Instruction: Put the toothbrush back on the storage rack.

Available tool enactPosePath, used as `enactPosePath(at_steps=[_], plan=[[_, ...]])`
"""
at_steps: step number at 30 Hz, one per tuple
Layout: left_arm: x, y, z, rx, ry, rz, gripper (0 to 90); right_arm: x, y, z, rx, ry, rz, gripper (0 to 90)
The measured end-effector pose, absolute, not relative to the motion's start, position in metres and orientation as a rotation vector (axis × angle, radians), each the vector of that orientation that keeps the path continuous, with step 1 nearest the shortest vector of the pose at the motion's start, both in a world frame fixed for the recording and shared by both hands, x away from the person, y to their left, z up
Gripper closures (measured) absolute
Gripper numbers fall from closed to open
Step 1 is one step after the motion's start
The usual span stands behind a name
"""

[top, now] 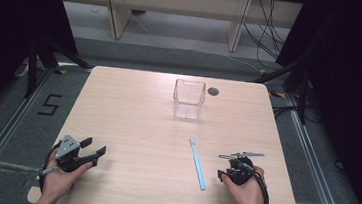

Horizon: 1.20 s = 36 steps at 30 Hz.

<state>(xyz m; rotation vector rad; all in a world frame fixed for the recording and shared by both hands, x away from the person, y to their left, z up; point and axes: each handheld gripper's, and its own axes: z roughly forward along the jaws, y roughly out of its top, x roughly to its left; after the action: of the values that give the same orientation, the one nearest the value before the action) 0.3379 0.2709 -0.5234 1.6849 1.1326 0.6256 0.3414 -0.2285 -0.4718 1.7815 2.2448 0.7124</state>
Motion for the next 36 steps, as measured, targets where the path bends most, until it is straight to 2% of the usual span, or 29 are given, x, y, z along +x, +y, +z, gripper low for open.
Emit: enactPosePath(at_steps=[15, 21, 36], plan=[[0.338, 0.27, -0.523, 1.698, 1.133, 0.615, 32.9, 0.361, -0.208, -0.448, 1.759, 2.48, 0.413, 62.8], [0.338, 0.268, -0.523, 1.705, 1.134, 0.613, 33.1, 0.371, -0.205, -0.448, 1.666, 2.573, 0.339, 63.7], [0.337, 0.267, -0.523, 1.703, 1.137, 0.604, 33.4, 0.389, -0.17, -0.448, 1.701, 2.651, 0.279, 69.0]])
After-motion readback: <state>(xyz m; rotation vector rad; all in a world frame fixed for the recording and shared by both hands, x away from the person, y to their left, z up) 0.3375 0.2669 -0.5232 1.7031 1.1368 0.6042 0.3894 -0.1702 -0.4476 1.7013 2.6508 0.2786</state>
